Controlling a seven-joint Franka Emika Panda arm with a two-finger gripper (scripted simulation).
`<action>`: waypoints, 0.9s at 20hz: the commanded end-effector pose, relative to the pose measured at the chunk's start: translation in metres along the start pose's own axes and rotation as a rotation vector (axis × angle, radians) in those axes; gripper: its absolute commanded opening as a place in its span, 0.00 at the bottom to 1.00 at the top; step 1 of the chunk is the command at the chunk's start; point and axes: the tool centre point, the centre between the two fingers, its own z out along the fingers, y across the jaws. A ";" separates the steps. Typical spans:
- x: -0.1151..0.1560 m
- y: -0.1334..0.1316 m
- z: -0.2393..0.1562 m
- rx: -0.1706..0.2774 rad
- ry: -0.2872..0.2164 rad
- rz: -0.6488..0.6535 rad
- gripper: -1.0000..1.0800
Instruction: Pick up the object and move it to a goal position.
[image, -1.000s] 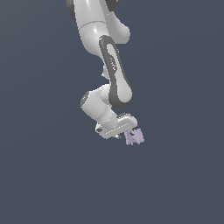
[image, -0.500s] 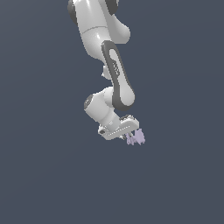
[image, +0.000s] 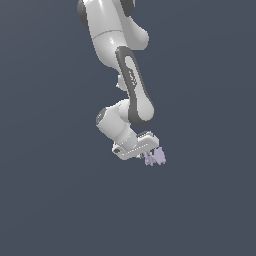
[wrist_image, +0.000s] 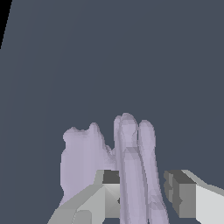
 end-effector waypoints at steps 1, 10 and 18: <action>-0.002 0.000 -0.001 0.000 0.000 0.000 0.00; -0.029 0.001 -0.008 -0.002 -0.001 0.000 0.00; -0.080 0.001 -0.020 -0.004 -0.002 -0.001 0.00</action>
